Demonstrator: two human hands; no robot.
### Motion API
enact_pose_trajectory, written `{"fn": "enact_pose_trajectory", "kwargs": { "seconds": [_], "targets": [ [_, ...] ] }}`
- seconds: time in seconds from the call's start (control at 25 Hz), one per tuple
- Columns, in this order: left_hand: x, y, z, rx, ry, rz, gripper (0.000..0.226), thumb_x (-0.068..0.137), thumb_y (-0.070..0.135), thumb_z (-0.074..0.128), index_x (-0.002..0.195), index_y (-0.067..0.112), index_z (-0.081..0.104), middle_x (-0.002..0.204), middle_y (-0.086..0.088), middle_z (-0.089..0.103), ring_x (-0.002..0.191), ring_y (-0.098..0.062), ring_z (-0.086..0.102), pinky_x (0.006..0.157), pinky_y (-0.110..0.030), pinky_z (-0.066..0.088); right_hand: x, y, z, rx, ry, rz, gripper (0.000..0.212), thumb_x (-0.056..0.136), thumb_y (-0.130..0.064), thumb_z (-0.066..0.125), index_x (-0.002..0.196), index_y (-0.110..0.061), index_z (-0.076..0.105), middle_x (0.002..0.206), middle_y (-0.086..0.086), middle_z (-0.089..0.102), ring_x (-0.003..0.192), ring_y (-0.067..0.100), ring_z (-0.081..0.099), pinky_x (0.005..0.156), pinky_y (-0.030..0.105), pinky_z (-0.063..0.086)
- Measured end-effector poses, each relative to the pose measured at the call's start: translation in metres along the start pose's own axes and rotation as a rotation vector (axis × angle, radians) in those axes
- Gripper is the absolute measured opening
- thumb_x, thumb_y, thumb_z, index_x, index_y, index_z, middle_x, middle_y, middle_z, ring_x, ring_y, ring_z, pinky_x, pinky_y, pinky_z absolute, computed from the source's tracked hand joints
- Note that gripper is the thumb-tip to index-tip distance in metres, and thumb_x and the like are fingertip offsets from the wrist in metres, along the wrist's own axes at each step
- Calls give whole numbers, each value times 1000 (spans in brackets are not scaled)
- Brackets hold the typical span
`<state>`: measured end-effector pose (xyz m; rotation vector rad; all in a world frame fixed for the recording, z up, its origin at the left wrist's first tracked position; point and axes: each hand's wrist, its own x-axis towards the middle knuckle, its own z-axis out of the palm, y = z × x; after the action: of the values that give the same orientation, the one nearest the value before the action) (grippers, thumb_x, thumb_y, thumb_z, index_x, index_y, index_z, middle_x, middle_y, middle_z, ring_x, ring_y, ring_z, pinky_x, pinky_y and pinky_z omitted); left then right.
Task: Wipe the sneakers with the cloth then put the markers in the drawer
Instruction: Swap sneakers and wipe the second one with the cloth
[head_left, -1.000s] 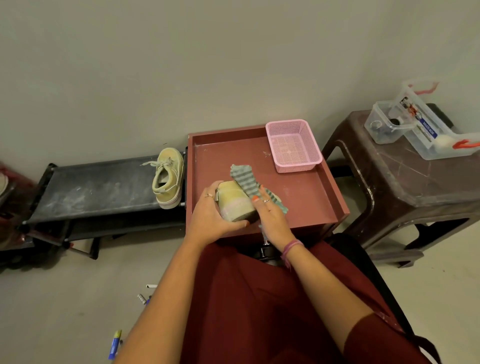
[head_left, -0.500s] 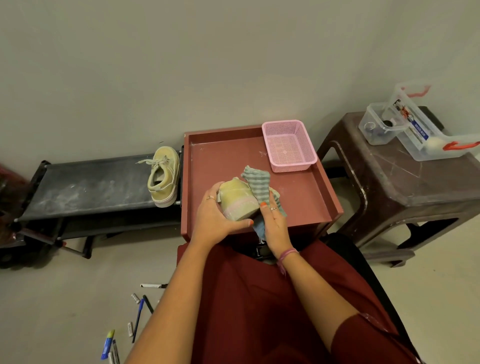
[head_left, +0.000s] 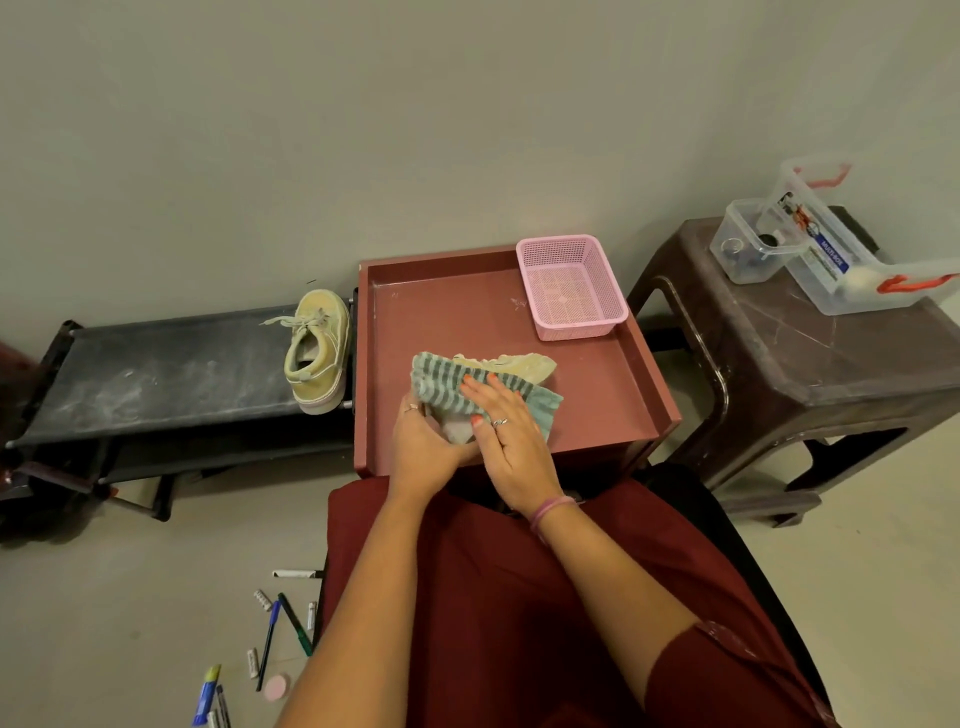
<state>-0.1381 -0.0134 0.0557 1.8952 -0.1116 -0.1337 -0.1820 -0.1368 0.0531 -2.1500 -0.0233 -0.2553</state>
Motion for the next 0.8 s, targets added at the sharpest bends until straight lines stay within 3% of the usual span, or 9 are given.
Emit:
{"fn": "enact_pose_trajectory", "kwargs": {
  "seconds": [0.08,0.16,0.24,0.4,0.52,0.6,0.68,0.76,0.8],
  "targets": [
    [-2,-1,0,51,3,23,92,50,25,94,127,21,44,116,17,52,106,-1,51,81,3,35,12,16,-5,65,33,132,44,99,-23,34,142,-25,41,148,-11,35,142,2,17,120,35,15],
    [-4,-2,1,78,-4,73,95,48,25,96,124,32,39,115,26,45,108,4,44,82,5,31,29,36,-17,41,54,280,45,101,-22,34,145,-22,34,153,-7,30,145,8,14,120,36,12],
    [-3,-1,6,83,-1,102,96,47,27,95,123,36,38,116,27,44,108,7,43,85,4,30,42,39,-25,-3,43,381,46,101,-23,33,147,-19,30,154,-9,25,146,10,9,119,28,5],
    [3,-3,13,48,-12,127,91,49,12,93,124,24,43,115,18,48,102,19,47,81,3,33,27,-10,-17,65,-56,241,45,101,-20,33,146,-24,32,141,-30,19,139,-6,1,117,24,-4],
    [8,-11,13,20,-17,129,85,55,1,88,127,9,45,115,4,53,95,19,51,79,-2,40,12,-18,-7,-152,-132,77,46,102,-25,30,148,-27,29,153,-21,19,144,-2,0,117,23,-5],
    [11,-13,12,55,-23,140,89,50,5,91,127,6,46,113,3,50,93,15,49,79,-1,38,37,-8,-8,-214,-147,147,44,102,-27,29,144,-23,37,152,-12,30,145,6,11,119,29,3],
    [12,-15,12,92,-67,178,92,48,11,94,126,11,47,115,11,48,100,16,45,83,2,33,75,3,-14,-266,-146,323,36,99,-27,31,114,-19,62,128,1,58,129,19,42,112,38,26],
    [14,-17,11,118,-80,183,91,48,15,94,125,18,46,116,20,45,107,16,42,87,1,31,101,4,-19,-280,-104,438,35,96,-27,33,77,-13,59,91,7,63,97,27,55,90,39,41],
    [15,-17,10,121,-76,186,90,48,15,94,124,21,45,116,22,43,108,16,42,87,1,31,102,1,-16,-297,-105,411,35,95,-27,32,78,-13,60,91,6,63,97,26,54,91,39,40]
  ]
}}
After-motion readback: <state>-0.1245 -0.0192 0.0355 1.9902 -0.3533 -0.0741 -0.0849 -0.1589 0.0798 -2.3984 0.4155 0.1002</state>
